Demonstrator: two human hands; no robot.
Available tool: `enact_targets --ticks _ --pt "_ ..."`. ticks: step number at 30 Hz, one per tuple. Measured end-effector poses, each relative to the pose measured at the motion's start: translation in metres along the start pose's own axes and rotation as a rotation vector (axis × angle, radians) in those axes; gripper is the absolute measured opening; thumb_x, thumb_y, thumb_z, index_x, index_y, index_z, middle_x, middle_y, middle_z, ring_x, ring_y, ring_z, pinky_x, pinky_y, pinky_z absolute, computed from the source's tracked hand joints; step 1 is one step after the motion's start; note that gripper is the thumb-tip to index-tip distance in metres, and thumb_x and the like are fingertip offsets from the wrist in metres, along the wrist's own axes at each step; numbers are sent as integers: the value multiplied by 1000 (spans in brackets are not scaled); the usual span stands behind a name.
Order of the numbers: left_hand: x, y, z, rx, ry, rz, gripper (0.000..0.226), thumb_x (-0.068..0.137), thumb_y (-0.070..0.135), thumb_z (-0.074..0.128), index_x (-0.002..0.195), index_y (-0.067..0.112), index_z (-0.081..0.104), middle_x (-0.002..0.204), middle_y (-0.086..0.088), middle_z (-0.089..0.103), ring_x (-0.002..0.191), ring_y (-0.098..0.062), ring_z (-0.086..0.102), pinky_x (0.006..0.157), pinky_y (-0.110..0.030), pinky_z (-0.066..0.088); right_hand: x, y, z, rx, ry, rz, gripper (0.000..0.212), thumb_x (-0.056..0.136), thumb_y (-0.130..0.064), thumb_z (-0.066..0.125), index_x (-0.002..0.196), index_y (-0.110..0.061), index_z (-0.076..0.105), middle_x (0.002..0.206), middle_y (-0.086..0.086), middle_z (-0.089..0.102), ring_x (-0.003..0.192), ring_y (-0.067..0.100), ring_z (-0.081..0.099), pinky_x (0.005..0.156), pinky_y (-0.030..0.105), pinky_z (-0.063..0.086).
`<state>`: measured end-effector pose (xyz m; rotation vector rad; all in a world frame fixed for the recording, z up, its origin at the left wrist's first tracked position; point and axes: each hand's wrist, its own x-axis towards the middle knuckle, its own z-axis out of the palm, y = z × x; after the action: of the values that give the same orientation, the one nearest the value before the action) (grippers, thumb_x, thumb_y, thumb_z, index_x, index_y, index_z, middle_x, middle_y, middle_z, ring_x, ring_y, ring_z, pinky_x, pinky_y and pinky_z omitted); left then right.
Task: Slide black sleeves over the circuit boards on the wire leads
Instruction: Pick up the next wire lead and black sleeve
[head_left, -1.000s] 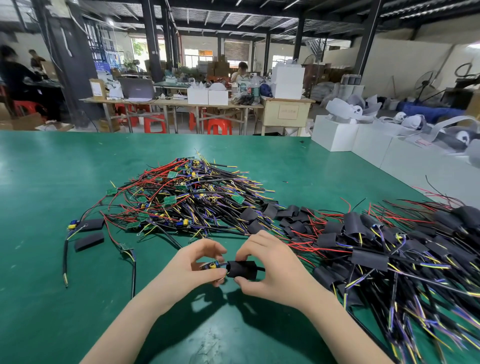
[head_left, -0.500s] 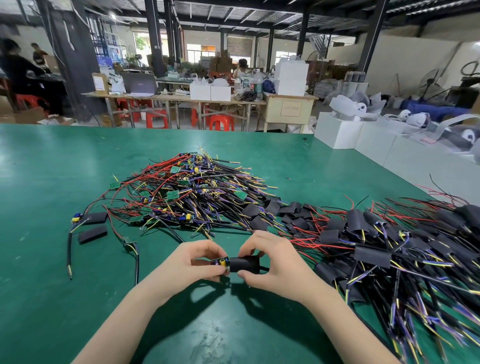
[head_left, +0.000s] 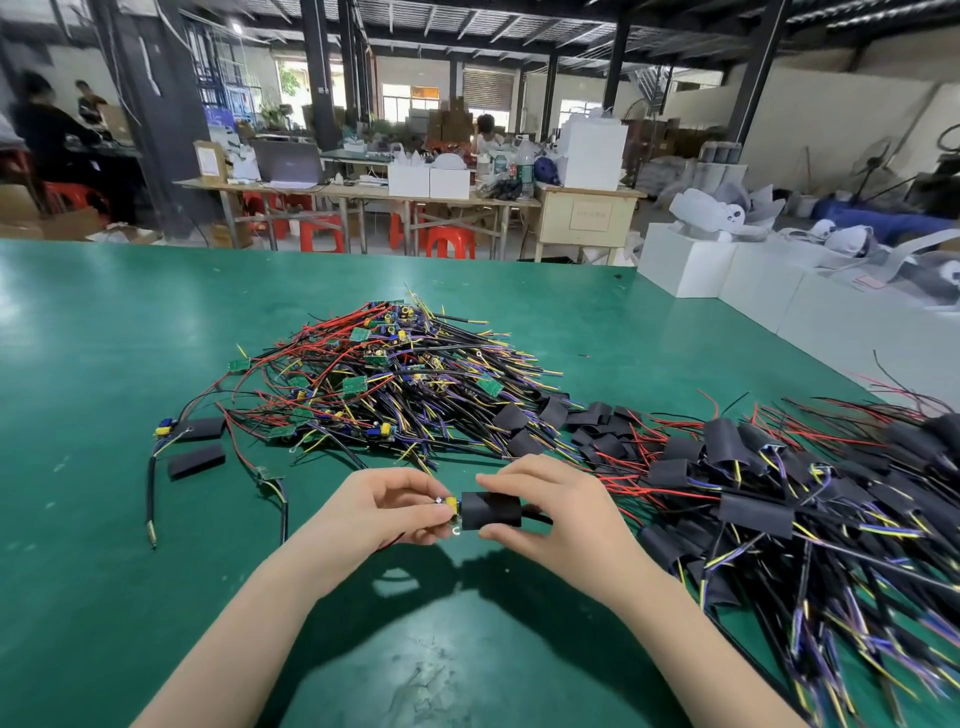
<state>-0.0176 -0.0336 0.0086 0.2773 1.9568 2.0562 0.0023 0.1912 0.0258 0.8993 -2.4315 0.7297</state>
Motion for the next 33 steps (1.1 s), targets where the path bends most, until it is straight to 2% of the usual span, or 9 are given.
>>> enact_targets --ticks 6,10,12,15,17,19,24,27,33 --pt "-3 2 4 79 5 53 18 71 13 80 85 7 72 80 -15 72 70 -22 69 66 -21 54 0 -4 -1 -51 -82 -35 30 76 -24 77 104 -17 71 97 -3 63 84 14 60 70 25 49" --pt "-4 5 6 265 30 187 17 76 4 80 84 18 73 76 -3 71 64 -17 67 67 -19 51 1 -6 -3 54 -97 45 27 74 -25 78 99 -16 74 91 -3 64 78 10 58 67 7 36" --pt "-4 6 8 337 33 230 16 74 12 81 83 23 73 79 1 71 66 -14 67 66 -20 50 0 -6 -3 64 -104 64 27 73 -26 77 99 -16 74 90 -4 64 78 10 58 68 5 33" --pt "-6 8 4 391 11 236 19 75 15 82 89 26 76 88 -4 74 77 -15 67 74 -30 53 0 -7 -2 80 -91 85 26 71 -24 77 97 -17 74 89 -4 64 78 10 58 66 4 32" --pt "-6 9 0 325 13 192 22 78 9 78 96 22 77 89 -8 73 74 -16 67 74 -25 54 0 -6 -1 88 -75 102 26 71 -23 77 97 -18 74 90 -5 64 79 9 59 66 3 31" --pt "-5 8 0 230 43 133 18 79 3 76 94 12 75 80 -11 71 66 -17 66 67 -20 53 0 -6 -1 83 -63 104 28 71 -23 76 98 -19 73 92 -6 64 81 10 60 67 5 35" --pt "-4 5 2 156 18 56 8 77 2 76 83 3 72 70 -12 70 59 -16 62 62 -17 50 -1 -8 0 -18 -28 19 31 72 -22 76 102 -15 71 97 -2 64 85 17 61 71 30 52" --pt "-4 6 1 225 57 107 16 71 4 82 83 11 75 75 -10 74 66 -16 67 66 -18 53 0 -9 0 -45 -25 0 30 72 -22 76 100 -15 72 94 -2 65 81 18 62 68 31 53" --pt "-1 3 7 328 54 242 45 69 1 85 104 21 66 76 -8 71 65 -15 63 69 -21 52 -1 -11 0 -22 -20 3 26 71 -20 76 96 -14 73 89 -1 65 75 17 61 65 30 53"
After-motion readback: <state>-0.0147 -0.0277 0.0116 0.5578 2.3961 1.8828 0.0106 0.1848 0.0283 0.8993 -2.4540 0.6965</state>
